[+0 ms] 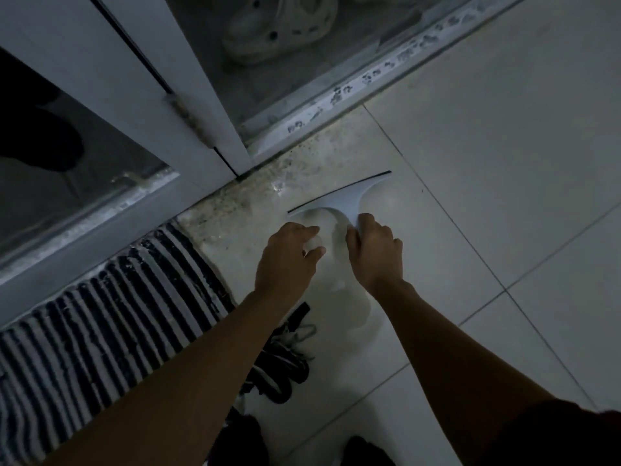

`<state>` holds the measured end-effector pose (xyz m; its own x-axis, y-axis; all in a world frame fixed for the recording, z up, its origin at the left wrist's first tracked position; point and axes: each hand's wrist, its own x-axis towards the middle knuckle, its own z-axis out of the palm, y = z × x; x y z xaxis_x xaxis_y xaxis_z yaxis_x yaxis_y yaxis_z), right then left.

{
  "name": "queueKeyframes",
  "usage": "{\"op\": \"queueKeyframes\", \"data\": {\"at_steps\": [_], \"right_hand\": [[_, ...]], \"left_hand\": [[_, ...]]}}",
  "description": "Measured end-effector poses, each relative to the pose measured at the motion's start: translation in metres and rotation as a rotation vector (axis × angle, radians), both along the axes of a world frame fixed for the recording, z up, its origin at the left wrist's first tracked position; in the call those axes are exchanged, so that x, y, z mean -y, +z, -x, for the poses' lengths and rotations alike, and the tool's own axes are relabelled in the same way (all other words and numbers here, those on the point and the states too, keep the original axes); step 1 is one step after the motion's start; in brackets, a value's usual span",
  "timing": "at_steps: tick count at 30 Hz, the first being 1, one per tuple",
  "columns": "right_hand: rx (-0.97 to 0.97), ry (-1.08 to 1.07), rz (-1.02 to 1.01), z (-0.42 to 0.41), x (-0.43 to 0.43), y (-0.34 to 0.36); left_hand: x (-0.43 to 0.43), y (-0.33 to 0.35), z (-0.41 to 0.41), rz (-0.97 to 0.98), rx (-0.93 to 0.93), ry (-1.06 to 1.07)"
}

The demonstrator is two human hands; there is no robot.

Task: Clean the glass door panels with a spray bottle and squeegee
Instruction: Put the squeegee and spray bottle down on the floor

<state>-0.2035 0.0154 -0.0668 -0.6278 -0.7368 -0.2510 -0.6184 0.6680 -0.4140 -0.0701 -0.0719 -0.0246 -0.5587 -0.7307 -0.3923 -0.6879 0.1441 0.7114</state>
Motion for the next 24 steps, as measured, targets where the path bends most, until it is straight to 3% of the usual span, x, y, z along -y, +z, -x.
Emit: {"op": "queueKeyframes", "data": {"at_steps": [5, 10, 16, 19, 24], "right_hand": [[-0.030, -0.039, -0.046, 0.005, 0.008, -0.013], [0.115, -0.078, -0.006, 0.010, 0.012, -0.019], [0.131, -0.156, -0.137, 0.009, 0.007, -0.015], [0.177, -0.213, -0.108, 0.003, -0.002, 0.012], [0.254, -0.250, 0.020, -0.014, -0.019, 0.114]], "left_hand": [[0.005, -0.016, 0.007, -0.006, -0.002, 0.066], [0.009, -0.024, 0.018, 0.022, 0.029, 0.034], [0.007, -0.017, 0.026, 0.036, 0.115, 0.003], [0.001, 0.008, 0.013, 0.025, 0.158, -0.021], [-0.007, 0.100, -0.014, 0.028, 0.192, -0.042]]}}
